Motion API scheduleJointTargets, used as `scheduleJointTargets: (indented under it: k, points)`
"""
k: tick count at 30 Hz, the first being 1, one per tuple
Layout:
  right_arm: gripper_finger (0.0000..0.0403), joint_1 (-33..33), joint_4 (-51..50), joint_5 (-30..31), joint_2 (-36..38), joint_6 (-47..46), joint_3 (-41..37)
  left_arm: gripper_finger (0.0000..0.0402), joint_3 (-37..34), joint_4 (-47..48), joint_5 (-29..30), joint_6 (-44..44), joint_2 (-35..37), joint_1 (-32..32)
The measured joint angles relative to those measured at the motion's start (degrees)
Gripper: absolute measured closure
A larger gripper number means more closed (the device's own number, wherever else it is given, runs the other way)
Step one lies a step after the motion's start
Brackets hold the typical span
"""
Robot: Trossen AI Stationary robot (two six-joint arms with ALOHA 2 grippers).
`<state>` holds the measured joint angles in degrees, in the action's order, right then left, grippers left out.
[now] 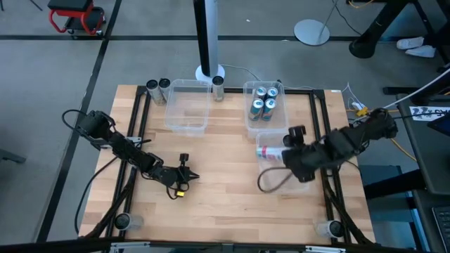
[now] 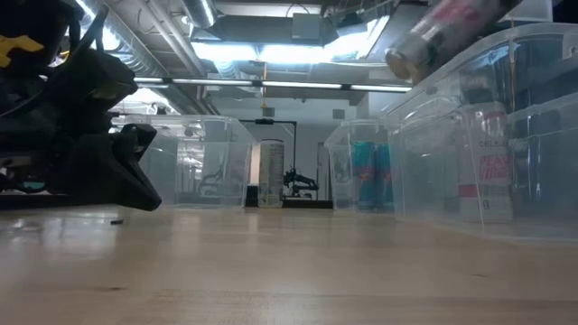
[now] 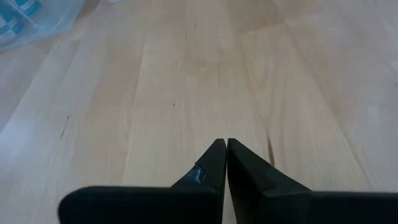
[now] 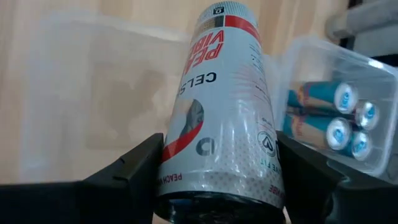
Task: Sort soda cans
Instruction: Put the white pink soda can into the bottom right transparent bin
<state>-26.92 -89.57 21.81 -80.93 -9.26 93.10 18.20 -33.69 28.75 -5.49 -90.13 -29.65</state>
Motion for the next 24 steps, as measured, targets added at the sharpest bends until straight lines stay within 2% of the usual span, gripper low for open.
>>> scheduleJointTargets:
  k: [7, 11, 16, 21, 24]
  points:
    - [0.0153, 8.86, -0.51, -6.96, -2.27, 11.44, -0.11, 0.0394, 0.00, 0.00, -0.02, 0.14, -0.02, 0.02]
    - [0.0153, 11.86, -0.32, -6.84, -2.08, 14.19, -0.11, 0.0394, 0.00, 0.01, 0.00, 0.01, 0.00, 0.02]
    - [0.0153, 14.44, -0.52, -7.07, -1.74, 16.14, -0.11, 0.0394, 0.00, 0.00, -0.01, 0.03, -0.01, 0.02]
    - [0.0153, 15.75, -0.66, -11.01, -5.10, 19.12, -0.31, 0.0394, 0.00, -0.07, 0.00, 0.48, -0.01, 0.04]
    - [0.0153, 15.78, -0.26, -10.98, -7.53, 20.65, -0.63, 0.0394, 0.00, -0.20, 0.00, 0.32, 0.00, 0.07]
